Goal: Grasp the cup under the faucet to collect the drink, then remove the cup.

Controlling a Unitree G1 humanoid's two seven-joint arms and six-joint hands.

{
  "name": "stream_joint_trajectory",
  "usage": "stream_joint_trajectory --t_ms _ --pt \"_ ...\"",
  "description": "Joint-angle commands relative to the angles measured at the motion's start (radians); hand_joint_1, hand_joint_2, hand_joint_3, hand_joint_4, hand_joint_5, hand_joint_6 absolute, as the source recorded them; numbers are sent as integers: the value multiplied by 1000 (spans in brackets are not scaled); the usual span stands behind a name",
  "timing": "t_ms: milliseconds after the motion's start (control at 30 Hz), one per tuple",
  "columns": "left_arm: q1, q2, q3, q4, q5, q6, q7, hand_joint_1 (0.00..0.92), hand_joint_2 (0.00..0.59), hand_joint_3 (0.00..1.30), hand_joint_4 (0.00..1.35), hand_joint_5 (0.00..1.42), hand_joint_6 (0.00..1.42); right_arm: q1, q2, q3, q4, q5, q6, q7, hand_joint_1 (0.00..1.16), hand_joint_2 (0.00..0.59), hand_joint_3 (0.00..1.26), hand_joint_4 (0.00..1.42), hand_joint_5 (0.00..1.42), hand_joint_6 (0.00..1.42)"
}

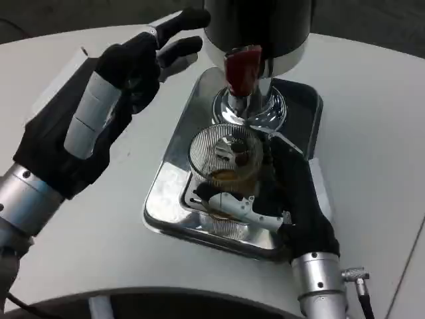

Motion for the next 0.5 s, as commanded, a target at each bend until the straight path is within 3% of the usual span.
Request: stream_joint_trajectory --t_ms 33,500 --pt "31 11 19 -29 -18 6 -9 0 62 221 10 97 59 37 0 -3 -52 6 9 11 945 145 533 612 687 560" --pt "89 35 45 -76 6 -17 -14 0 58 225 19 103 58 130 6 2 -221 13 40 62 953 146 546 641 712 605"
